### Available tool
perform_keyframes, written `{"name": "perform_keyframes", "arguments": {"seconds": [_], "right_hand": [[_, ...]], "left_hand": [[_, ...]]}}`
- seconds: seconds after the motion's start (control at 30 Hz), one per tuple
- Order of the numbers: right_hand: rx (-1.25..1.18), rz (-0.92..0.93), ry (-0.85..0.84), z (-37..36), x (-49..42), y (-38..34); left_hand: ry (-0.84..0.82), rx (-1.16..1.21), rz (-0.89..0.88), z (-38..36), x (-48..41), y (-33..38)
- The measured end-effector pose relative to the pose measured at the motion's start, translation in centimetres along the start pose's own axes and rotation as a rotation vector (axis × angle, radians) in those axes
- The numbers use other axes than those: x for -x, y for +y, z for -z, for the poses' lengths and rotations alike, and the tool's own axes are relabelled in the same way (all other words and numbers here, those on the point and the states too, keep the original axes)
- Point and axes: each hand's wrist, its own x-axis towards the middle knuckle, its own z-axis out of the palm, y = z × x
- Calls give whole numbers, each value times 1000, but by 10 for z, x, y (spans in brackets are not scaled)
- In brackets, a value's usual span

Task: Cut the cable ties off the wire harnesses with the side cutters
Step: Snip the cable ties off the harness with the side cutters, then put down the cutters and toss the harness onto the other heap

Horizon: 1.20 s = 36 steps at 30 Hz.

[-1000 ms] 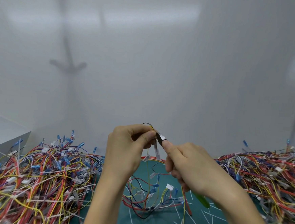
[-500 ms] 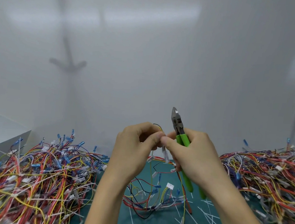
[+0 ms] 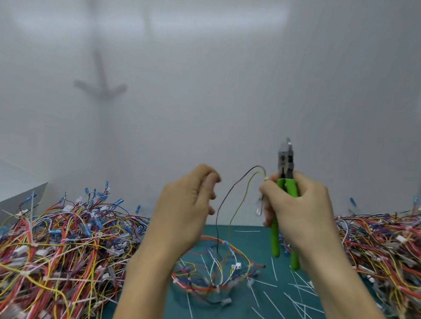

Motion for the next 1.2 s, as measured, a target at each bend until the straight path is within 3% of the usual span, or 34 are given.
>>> {"name": "perform_keyframes", "arguments": {"seconds": [0.07,0.2,0.33,0.5,0.63,0.7,0.83,0.97,1.2], "right_hand": [[-112,-6,56,6,-3,0],[-176,17,101,17,-6,1],[-167,26,101,17,-7,2],[-84,33,79,17,-8,3],[247,22,23,18,-11,10],[491,-19,-50,18,-9,15],[758,-110,-230,13,-7,28],[786,-137,-292,8,-9,40],[819,-187,-143,11,-14,51]], "left_hand": [[-121,-163,142,13,1,-15],[-553,-465,510,22,11,-48],[-678,-475,690,-5,20,-69],[-604,-459,736,-28,25,-87],[-521,-482,776,-35,30,-97],[-377,-433,739,-34,27,-96],[-54,-38,638,-30,10,-82],[131,7,480,-16,-1,-57],[338,39,311,19,-3,-27]]}}
